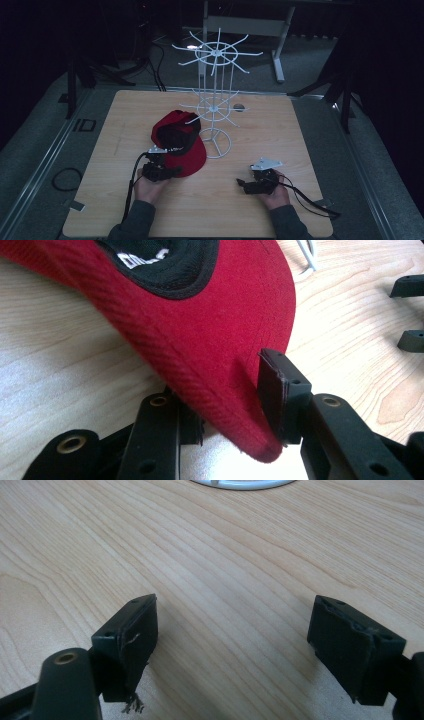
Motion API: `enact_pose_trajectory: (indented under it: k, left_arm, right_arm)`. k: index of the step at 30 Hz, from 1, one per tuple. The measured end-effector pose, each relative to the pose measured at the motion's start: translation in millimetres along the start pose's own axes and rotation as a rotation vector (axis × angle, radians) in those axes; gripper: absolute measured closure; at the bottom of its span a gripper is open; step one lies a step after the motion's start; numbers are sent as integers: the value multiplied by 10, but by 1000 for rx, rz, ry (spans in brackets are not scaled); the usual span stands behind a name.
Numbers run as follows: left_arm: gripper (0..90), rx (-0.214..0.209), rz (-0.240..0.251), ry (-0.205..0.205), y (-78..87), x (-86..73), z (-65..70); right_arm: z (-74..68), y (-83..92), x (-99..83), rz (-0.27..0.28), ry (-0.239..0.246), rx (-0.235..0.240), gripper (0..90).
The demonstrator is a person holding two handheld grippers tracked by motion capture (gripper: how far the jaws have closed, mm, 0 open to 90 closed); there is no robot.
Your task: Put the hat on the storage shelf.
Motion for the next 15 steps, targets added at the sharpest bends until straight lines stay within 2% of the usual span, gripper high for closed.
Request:
enact_pose_trajectory:
  k: [6,9,12,15]
  left_arm:
    - [702,-9,11,1,-1,6,9]
    - [755,-16,42,11,12,17,32]
    - [814,-12,53,-1,30,28,45]
    - [845,13,73,-13,91,44,42]
  right_arm:
    - [0,0,0,0,0,0,200]
    - [0,0,0,0,0,0,200]
    - [0,0,0,0,0,0,200]
    - [0,0,0,0,1,0,200]
Point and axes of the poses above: each handheld gripper's, and its own axes: y roughly backward along the jaws, x roughly out of its top, z roughly to its right, the point moved 10 cm from there along -y, roughly forward along the jaws, and after that the axes turned 12 degrees about -x, right-handed, at the moved point
